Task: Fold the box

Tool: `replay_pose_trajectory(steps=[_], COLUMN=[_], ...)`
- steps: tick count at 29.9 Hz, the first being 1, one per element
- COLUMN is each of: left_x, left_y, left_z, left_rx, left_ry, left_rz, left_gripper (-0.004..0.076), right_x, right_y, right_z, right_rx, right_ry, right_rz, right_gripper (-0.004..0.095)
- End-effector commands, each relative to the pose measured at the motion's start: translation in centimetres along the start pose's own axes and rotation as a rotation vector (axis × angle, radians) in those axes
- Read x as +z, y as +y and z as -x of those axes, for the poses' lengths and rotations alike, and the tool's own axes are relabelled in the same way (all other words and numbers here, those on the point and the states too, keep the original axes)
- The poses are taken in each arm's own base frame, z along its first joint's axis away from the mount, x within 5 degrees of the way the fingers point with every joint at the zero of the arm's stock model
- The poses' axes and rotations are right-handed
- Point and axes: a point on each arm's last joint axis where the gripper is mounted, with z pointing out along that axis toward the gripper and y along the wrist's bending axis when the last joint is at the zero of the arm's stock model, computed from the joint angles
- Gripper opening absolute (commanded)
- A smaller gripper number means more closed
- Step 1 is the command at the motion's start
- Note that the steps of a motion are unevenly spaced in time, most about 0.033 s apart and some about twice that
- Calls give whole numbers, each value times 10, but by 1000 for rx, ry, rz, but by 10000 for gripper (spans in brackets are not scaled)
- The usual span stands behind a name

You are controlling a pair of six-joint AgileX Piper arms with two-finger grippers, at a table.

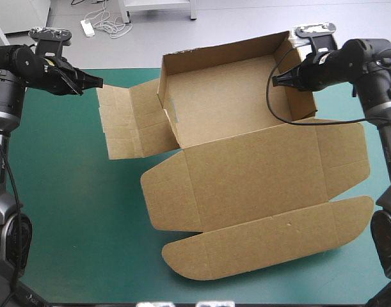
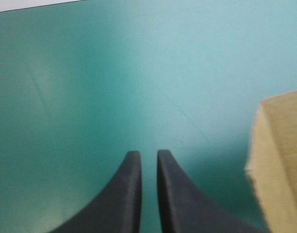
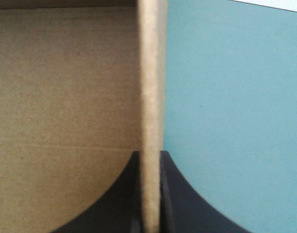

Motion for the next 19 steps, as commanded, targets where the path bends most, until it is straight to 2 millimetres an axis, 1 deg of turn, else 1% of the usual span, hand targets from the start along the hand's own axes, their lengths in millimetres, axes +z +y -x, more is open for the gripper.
replay_pose_trajectory(steps=[1,5,8,11,12,18,19], left_x=[-28,-28,-17,6,18,76,82], left_y=[9,25,34,34,33,24,22], left_z=[10,12,12,13,11,-4,-6], left_rx=[-37,-94,-120,-145,-137,-219,-236], left_ry=[-152,-203,-214,-201,-191,-199,-210], left_rz=[0,-70,-178,-316,-357,-629,-674], left_gripper=[-6,-6,-6,-6,-6,-7,-7], right_x=[-64,-94,-111,-123,-128,-150,-151], right_y=[-7,-15,-15,-11,-9,0,1], right_z=[8,5,3,2,1,-2,-2], right_rx=[27,49,55,52,48,30,31], right_ry=[-166,-218,-259,-289,-300,-352,-355], right_rz=[-28,-56,-44,-22,-14,20,26], right_gripper=[-18,-19,-19,-19,-19,-19,-19])
